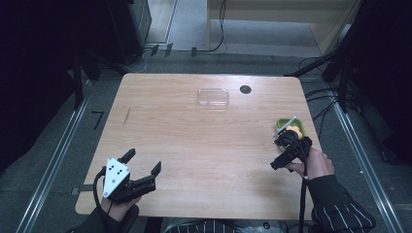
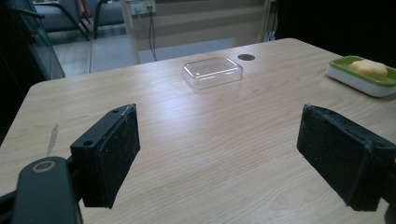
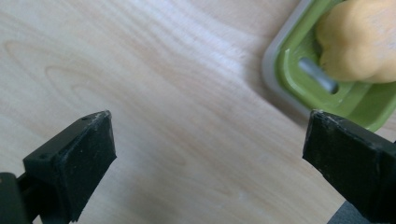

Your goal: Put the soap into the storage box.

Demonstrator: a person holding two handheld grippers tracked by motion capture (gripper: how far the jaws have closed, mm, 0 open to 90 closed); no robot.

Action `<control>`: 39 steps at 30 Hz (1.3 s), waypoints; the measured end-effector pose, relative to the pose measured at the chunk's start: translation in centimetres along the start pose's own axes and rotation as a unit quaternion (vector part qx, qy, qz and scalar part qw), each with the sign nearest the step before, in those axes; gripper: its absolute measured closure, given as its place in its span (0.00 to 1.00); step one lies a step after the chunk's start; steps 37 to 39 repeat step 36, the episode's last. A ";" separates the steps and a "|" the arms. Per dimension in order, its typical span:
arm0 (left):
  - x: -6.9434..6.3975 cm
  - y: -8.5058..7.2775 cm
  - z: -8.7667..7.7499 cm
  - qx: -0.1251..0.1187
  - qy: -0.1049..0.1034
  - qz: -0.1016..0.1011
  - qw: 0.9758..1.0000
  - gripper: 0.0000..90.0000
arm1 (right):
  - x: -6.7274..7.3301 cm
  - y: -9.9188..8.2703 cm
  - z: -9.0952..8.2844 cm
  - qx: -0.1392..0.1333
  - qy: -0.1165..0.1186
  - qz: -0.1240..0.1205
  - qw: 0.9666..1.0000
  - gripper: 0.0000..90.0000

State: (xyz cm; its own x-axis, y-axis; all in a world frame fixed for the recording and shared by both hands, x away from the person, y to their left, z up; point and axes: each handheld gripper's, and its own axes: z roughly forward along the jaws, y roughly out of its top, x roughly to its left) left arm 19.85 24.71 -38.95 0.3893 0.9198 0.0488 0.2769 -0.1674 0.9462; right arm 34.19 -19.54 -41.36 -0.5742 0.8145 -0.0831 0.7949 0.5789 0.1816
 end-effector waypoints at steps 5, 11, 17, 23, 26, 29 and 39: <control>0.0 0.0 0.0 0.001 0.000 0.000 1.000 0.15 | 1.5 -1.3 0.2 0.007 -0.005 -0.015 1.000 0.03; 0.0 0.0 0.0 0.001 0.000 0.001 1.000 0.15 | 2.7 -2.9 0.8 0.017 -0.006 -0.020 1.000 0.03; 0.0 0.0 0.0 0.001 0.000 0.001 1.000 0.15 | 3.4 -4.6 1.8 0.024 0.002 -0.023 0.999 0.03; 0.0 0.0 0.0 0.000 0.000 0.001 1.000 0.15 | 4.1 -6.2 2.3 0.031 0.011 -0.025 0.999 0.03; 0.0 0.0 0.0 0.001 0.000 0.001 1.000 0.15 | 4.6 -6.8 2.5 0.030 0.017 -0.029 0.999 0.03; 0.0 0.0 0.0 0.001 -0.001 0.001 1.000 0.15 | 4.7 -7.3 2.5 0.028 0.020 -0.028 0.999 0.03; -0.1 0.1 0.1 0.001 0.000 0.002 1.000 0.15 | 4.9 -7.6 2.9 0.030 0.019 -0.037 0.999 0.03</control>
